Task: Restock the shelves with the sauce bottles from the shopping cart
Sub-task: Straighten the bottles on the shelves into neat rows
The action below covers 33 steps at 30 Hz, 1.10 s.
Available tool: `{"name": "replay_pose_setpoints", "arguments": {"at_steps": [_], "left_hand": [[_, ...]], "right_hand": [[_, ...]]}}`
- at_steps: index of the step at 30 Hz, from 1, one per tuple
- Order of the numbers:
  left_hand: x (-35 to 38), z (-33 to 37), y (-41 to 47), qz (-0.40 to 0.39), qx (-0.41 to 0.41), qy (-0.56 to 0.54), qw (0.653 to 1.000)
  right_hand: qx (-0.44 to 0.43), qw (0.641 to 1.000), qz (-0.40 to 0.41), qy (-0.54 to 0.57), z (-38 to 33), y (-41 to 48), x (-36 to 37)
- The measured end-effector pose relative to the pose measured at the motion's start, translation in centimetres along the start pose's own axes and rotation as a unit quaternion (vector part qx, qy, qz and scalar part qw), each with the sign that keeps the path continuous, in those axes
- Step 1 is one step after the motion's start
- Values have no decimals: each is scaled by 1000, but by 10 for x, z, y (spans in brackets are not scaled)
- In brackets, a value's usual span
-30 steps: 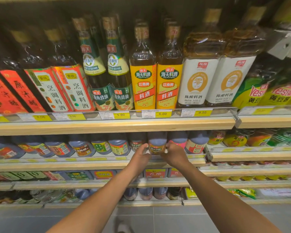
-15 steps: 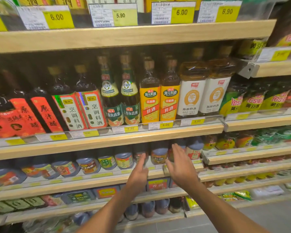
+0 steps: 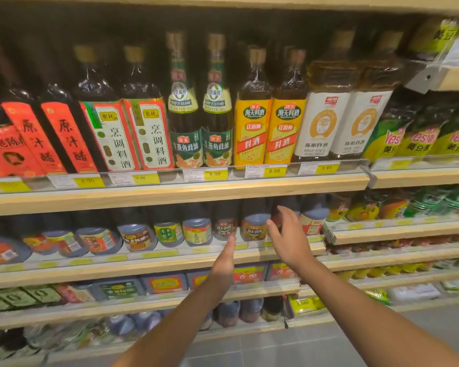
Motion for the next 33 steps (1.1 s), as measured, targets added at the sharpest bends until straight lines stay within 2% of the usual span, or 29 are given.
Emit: {"name": "replay_pose_setpoints", "arguments": {"at_steps": [2, 5, 9, 14, 18, 20, 23, 28, 32, 33], "left_hand": [[-1, -5, 14, 14, -6, -13, 1000], [6, 0, 33, -4, 23, 38, 999], [15, -4, 65, -23, 44, 50, 998], [25, -10, 79, -10, 51, 66, 996], [24, -16, 100, -9, 73, 80, 994], [22, -19, 110, -15, 79, 62, 995], [14, -27, 124, -20, 74, 33, 996], [26, -22, 105, -48, 70, -49, 995], [28, -20, 97, -42, 80, -56, 994], [32, -18, 95, -61, 88, -38, 993]], "right_hand": [[-1, 1000, -6, 0, -2, 9, 2], [22, 999, -2, 26, -3, 27, 1], [63, 994, 16, 85, -6, 47, 3], [86, 980, -8, 177, -3, 59, 36], [77, 984, -14, 161, 9, 75, 48], [76, 979, -15, 187, 16, 81, 54], [59, 980, 23, 187, 21, 85, 52], [33, 985, 20, 166, 21, 91, 51], [8, 988, 8, 155, 23, 97, 46], [2, 989, 13, 147, 24, 98, 44]]}}
Point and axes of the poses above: each hand's wrist, its own y-axis towards the middle knuckle, its own x-axis out of the palm, z = x × y, the point moved 10 cm from there along y, towards the middle knuckle, and after that the axes turned 13 degrees about -y, right-handed, at the moved point
